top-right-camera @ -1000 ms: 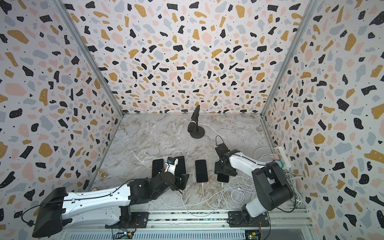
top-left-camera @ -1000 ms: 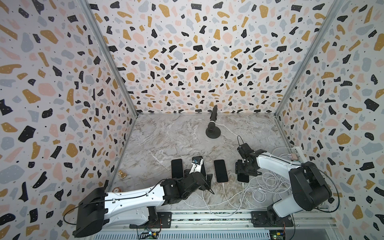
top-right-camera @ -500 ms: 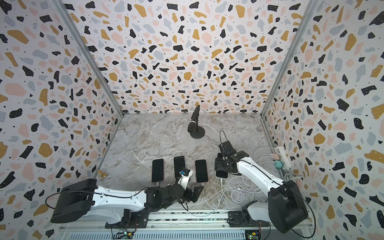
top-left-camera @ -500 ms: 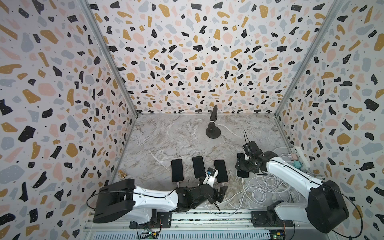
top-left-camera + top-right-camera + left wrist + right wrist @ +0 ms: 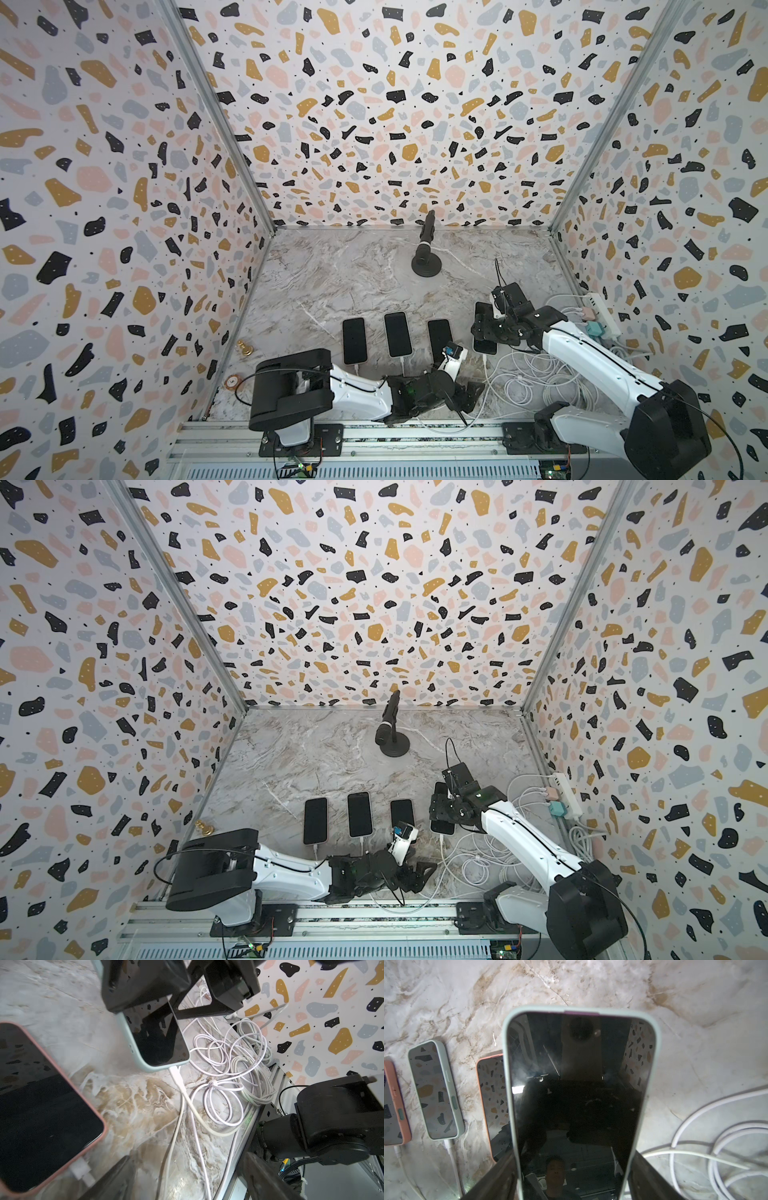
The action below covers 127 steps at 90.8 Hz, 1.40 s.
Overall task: Unplug the charging cable from the phone
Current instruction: Pick up the phone at the center of the board, then remove the charging cable from the phone.
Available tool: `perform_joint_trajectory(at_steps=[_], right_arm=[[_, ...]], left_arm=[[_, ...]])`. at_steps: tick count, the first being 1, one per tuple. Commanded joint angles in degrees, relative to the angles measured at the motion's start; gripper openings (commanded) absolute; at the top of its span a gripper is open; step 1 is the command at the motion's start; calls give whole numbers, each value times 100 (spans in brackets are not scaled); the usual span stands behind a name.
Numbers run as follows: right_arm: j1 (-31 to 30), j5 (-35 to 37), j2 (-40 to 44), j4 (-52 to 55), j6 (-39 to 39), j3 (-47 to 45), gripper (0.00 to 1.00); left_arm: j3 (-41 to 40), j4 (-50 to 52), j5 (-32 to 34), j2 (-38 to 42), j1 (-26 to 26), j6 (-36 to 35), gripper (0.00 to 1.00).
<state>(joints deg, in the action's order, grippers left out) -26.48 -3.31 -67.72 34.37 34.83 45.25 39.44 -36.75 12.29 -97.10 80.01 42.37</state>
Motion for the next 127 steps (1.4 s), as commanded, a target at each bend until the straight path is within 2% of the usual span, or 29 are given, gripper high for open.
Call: perform_joint_trajectory(at_steps=[1, 21, 30, 59, 70, 88, 100, 103, 106, 113, 117, 121, 127], right_arm=[[-1, -79, 237, -107, 62, 71, 9], [1, -86, 326, -142, 106, -14, 3], [-5, -101, 347, -162, 108, -26, 2], [-6, -62, 505, -181, 53, -67, 0], [-4, -88, 506, -182, 67, -75, 0], [10, -140, 506, -197, 120, -86, 0], [23, -152, 519, -194, 161, -83, 0], [25, -154, 529, -194, 170, -90, 0], [28, -167, 539, -206, 190, -97, 0], [35, -249, 575, -235, 206, -125, 0], [44, -276, 608, -238, 219, -130, 0], [38, -311, 625, -244, 229, -150, 0], [48, -336, 652, -252, 250, -165, 0]], left_arm=[[338, -398, -406, -277, -9, 154, 80], [615, -492, -646, -639, -82, 193, 71], [725, -507, -738, -777, -160, 290, 59], [720, -818, -930, -1071, -345, 507, 35], [678, -950, -939, -1124, -384, 509, 21], [561, -1234, -966, -1138, -414, 515, 14], [526, -1303, -952, -1126, -424, 518, 3], [516, -1312, -937, -1133, -425, 686, 4], [490, -1320, -903, -1142, -425, 752, 10], [398, -1487, -857, -1193, -433, 847, 41], [365, -1593, -840, -1222, -433, 880, 53], [339, -1706, -836, -1250, -441, 882, 58], [331, -1779, -848, -1287, -442, 858, 56]])
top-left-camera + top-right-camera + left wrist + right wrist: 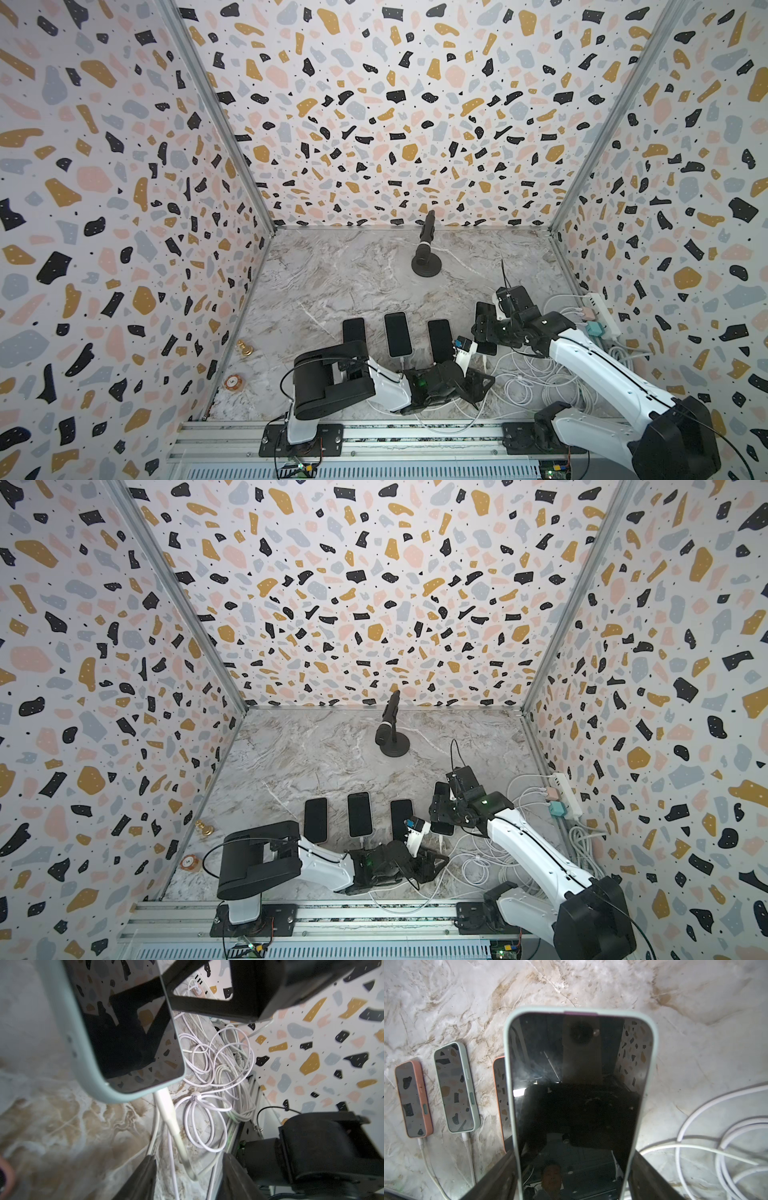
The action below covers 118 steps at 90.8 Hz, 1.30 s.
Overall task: Unplug the charging cable from the phone
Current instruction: Remove the charging cable from the phone.
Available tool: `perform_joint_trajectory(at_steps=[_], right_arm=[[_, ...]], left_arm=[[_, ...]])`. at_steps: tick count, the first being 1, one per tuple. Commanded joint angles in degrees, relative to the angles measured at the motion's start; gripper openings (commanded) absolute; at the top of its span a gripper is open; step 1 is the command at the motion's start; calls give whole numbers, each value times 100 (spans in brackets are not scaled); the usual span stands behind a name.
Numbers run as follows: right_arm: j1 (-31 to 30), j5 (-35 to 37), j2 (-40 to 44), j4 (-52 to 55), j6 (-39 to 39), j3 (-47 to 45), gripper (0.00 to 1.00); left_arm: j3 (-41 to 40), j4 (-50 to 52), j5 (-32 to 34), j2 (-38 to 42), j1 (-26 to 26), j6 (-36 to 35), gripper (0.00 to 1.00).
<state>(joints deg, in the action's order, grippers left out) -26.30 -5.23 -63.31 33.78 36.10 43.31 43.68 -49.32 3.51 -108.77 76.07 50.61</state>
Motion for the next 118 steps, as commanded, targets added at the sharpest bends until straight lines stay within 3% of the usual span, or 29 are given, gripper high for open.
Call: perform_joint_trajectory(at_steps=[1, 30, 42, 86, 107, 118], right_arm=[[30, -148, 208, -194, 124, 25, 0], [114, -188, 231, -171, 108, -1, 0], [141, -142, 201, -170, 95, 0, 0], [572, -57, -678, -183, -228, 1141, 0], [640, -34, -964, -23, -327, 1232, 0], [667, 162, -1301, 342, -536, 1259, 0]], left_arm=[[-95, -528, 29, -123, -53, 35, 54], [-35, -572, 26, -217, -66, 49, 24], [-14, -483, 33, -224, -74, 106, 0], [-198, -267, 282, -145, 50, 115, 0], [-290, -263, 267, -14, 57, -96, 0], [-406, 31, 426, 577, 57, -615, 62]])
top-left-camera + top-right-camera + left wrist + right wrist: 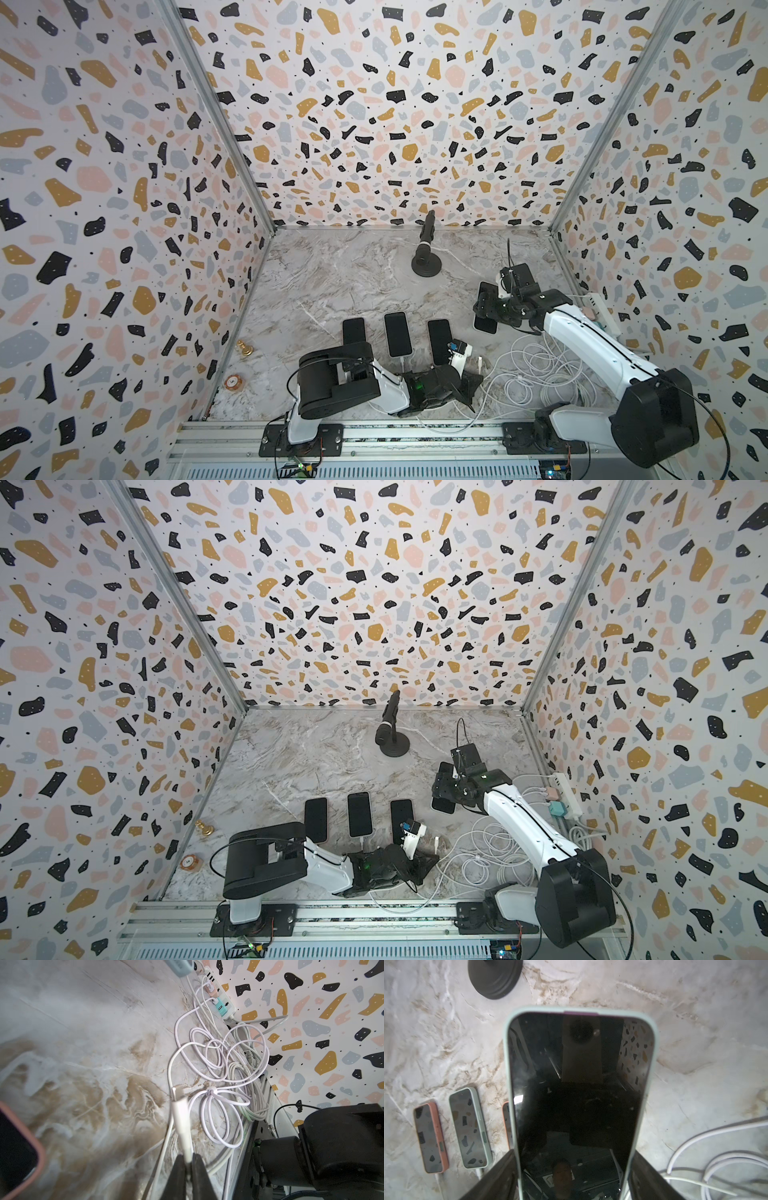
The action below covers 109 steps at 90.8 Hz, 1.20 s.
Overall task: Unplug the charging cable from the phone
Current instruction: Remove the charging cable from the phone, then place the phone at the center of the board.
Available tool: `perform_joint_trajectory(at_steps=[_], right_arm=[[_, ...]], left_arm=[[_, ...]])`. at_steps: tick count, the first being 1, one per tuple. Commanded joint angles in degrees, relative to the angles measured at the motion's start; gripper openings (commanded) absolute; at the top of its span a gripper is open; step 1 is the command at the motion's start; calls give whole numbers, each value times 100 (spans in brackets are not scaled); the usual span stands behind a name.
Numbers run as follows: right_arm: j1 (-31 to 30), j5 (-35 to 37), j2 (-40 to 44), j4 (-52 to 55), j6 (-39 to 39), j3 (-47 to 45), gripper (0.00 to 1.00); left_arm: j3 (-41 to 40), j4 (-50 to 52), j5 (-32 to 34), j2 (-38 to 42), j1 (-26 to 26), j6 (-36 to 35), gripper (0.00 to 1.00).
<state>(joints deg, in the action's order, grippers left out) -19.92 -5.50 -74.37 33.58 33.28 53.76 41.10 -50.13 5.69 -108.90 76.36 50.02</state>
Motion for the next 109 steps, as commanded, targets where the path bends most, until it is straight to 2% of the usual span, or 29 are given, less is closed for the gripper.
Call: perform_joint_trajectory(at_steps=[1, 6, 9, 20, 27, 36, 42, 56, 73, 76, 83, 100, 103, 109], right_arm=[[35, 176, -251, 383, -270, 210, 0], [64, 115, -458, 430, -318, 189, 0], [67, 111, -554, 457, -330, 180, 0], [73, 187, -897, 473, -372, 168, 0], [76, 173, -1175, 474, -433, 191, 0], [70, 70, -1426, 357, -540, 147, 0], [67, 63, -1563, 301, -607, 135, 0], [-5, 40, -1705, 256, -732, 69, 0], [-210, -71, -1770, -14, -833, -32, 1], [-221, -52, -1800, -30, -849, 5, 8], [-231, 114, -1854, 93, -854, 116, 38], [-231, 162, -1820, 223, -920, 72, 95], [-231, 202, -1800, 256, -924, 80, 99], [-236, 330, -1724, 396, -908, 156, 100]], left_arm=[[-156, 181, 241, 642, 28, -617, 68], [-182, 676, 423, 1056, 48, -983, 96], [-183, 966, 588, 1347, 72, -1208, 100], [-295, 2085, 1222, 2459, 90, -1710, 100], [-454, 2850, 1848, 3286, 90, -1823, 100], [-565, 4021, 2765, 4217, 85, -1687, 100], [-645, 4663, 3086, 4683, 68, -1567, 100], [-850, 5792, 3159, 5417, -14, -1027, 100], [-1288, 6049, 3123, 5872, -33, -404, 100], [-1379, 5965, 3103, 5920, -32, -315, 100], [-1445, 5837, 3025, 5887, -38, -248, 100], [-1331, 5983, 3037, 5720, -39, -34, 100], [-1339, 5981, 3054, 5725, -42, -22, 100], [-1334, 6040, 3108, 5737, -38, 50, 100]])
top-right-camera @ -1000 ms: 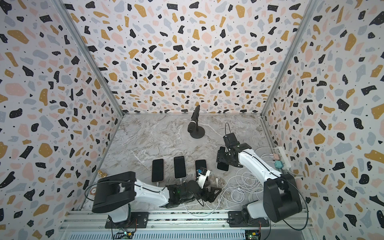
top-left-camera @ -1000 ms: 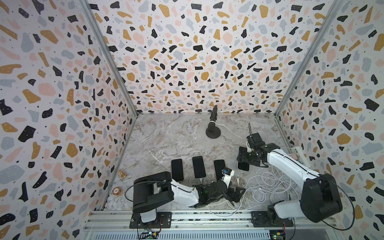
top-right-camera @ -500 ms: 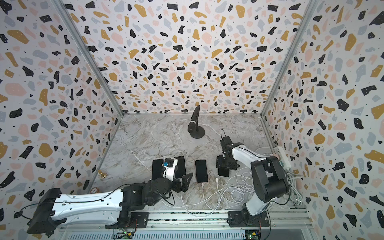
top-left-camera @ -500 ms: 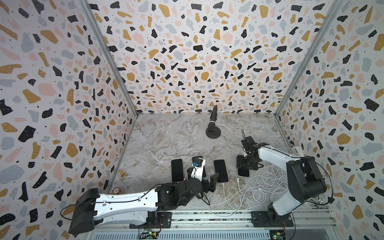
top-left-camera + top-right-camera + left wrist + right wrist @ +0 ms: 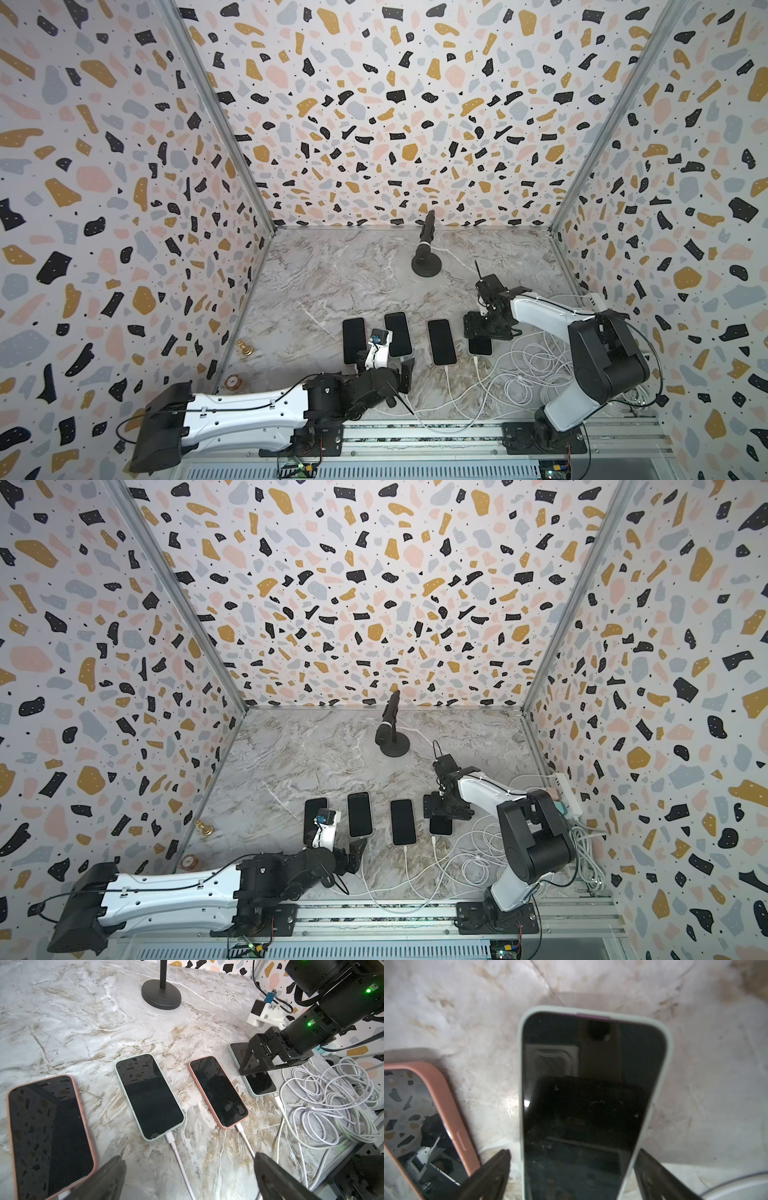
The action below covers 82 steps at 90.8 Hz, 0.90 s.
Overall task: Unplug the charging cable from the phone
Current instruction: Place the phone at the center of the board, then pick up the phone at the center of the board.
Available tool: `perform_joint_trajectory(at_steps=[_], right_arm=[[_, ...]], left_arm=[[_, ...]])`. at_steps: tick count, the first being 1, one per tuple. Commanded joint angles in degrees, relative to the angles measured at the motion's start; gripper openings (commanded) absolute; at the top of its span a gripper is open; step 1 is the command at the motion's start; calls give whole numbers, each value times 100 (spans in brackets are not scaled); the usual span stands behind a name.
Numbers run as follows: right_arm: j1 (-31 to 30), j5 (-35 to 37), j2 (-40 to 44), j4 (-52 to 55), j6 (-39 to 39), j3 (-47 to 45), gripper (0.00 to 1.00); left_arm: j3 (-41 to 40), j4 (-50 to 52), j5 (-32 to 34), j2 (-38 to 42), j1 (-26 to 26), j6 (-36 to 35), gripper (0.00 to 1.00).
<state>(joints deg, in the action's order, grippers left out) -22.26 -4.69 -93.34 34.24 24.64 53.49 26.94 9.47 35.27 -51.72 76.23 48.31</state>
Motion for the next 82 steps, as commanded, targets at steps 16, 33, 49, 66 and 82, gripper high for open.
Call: perform_joint_trajectory(at_steps=[16, 33, 49, 66, 82], right_arm=[[-434, 1403, 528, 1187, 219, 739, 100], [-770, 1755, 1653, 794, 458, 515, 100], [-1114, 259, 1514, 499, 669, 686, 99], [-1769, 798, 583, 546, 932, 745, 98], [-2287, 949, 212, 383, 1104, 869, 99]], left_arm=[[227, 343, 198, -182, -29, 279, 100], [50, 39, 152, -113, -23, 384, 99], [-77, 51, 88, 126, -44, 472, 100], [-94, 499, 373, 423, -46, 636, 100], [-288, 657, 464, 775, -46, 656, 100]])
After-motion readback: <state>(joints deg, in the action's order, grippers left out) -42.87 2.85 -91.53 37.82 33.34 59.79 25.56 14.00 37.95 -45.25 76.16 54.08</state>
